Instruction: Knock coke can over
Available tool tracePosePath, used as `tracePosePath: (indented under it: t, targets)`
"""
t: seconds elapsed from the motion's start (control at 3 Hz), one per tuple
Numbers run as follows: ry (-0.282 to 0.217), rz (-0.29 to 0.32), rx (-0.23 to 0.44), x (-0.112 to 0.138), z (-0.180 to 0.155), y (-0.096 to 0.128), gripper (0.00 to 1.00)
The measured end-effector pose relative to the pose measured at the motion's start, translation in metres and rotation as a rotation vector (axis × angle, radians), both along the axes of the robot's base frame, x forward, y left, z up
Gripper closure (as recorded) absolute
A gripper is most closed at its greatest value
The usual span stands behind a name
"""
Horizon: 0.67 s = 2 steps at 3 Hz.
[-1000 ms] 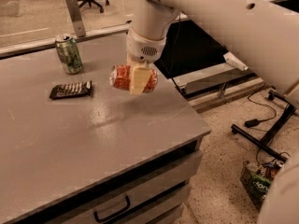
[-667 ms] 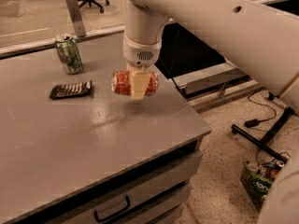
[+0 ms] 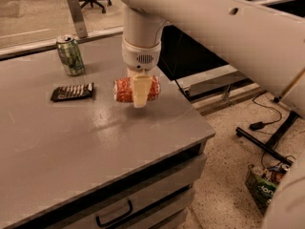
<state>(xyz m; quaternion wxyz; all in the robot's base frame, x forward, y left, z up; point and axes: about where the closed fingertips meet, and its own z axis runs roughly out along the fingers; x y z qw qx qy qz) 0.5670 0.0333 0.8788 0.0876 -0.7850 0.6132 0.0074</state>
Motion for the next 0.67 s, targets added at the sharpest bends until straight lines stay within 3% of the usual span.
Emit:
tracePosePath:
  t: [0.33, 0.67]
  targets:
    - [-0.004, 0.0, 0.003, 0.0005, 0.0001, 0.0008, 0.0]
    - [-0.004, 0.0, 0.003, 0.0005, 0.0002, 0.0008, 0.0]
